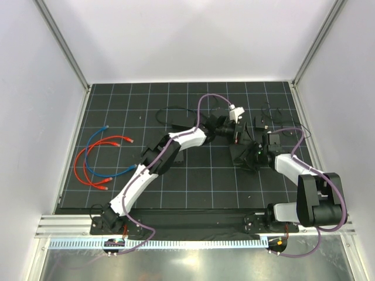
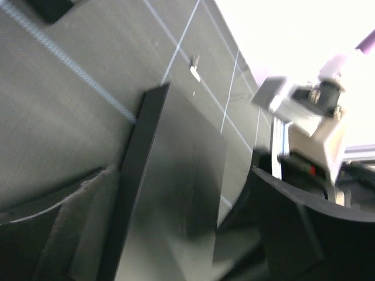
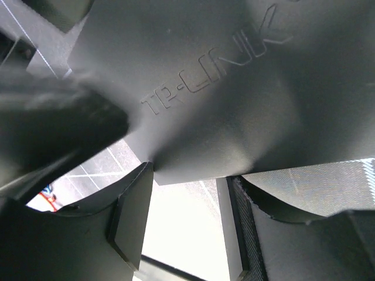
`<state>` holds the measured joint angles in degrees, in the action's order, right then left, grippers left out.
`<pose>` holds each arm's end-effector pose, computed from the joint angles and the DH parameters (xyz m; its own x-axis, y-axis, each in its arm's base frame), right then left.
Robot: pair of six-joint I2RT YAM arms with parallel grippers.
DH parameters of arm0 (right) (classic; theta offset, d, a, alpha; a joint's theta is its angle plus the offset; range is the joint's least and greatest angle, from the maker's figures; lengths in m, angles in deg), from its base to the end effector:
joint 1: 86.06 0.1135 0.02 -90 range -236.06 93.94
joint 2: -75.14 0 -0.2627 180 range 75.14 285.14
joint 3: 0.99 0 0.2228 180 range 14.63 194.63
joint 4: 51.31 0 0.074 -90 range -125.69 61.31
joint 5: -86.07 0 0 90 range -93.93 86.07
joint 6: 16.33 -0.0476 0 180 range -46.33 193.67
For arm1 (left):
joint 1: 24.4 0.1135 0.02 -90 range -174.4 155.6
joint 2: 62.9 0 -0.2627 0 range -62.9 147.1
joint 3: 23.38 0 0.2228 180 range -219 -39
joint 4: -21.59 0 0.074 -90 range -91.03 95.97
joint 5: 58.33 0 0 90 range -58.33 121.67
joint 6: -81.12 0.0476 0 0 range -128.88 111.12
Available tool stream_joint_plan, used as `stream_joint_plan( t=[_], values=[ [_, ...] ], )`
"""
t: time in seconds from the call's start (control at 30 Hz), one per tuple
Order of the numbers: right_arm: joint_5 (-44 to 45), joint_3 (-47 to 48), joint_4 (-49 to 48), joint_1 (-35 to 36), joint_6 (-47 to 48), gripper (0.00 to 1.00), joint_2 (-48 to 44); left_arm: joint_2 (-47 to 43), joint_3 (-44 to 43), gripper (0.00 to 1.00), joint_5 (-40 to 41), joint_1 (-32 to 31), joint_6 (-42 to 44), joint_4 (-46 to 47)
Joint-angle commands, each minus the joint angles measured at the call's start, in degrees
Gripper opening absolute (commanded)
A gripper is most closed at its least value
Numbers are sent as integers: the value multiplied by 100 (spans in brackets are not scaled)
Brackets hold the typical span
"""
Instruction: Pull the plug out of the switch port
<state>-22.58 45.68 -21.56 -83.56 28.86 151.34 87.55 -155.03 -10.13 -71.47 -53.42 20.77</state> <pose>0.2112 0.0245 0.1564 -0.7535 0.6355 -0.1687 0.4602 0.6929 0.5551 0.3599 -0.4335 0.1345 -0.8458 0.1415 -0.5144 0.5334 0.2067 -0.8202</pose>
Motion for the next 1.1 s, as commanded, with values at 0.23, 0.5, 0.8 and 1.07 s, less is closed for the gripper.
stream_joint_plan(
  t=[0.23,0.5,0.8,1.07],
  values=[
    [688,120,668,-4,561,64,-1116,-1755,1511,100,32,356,165,293],
    [608,384,1469,-4,904,66,-1511,-3380,3216,99,611,488,620,233],
    [899,1131,2225,5,1414,66,-1495,-5060,5142,100,1876,488,929,584],
    [1276,1781,2217,329,1652,67,-722,-5763,6038,100,3273,488,1236,813]
  ],
)
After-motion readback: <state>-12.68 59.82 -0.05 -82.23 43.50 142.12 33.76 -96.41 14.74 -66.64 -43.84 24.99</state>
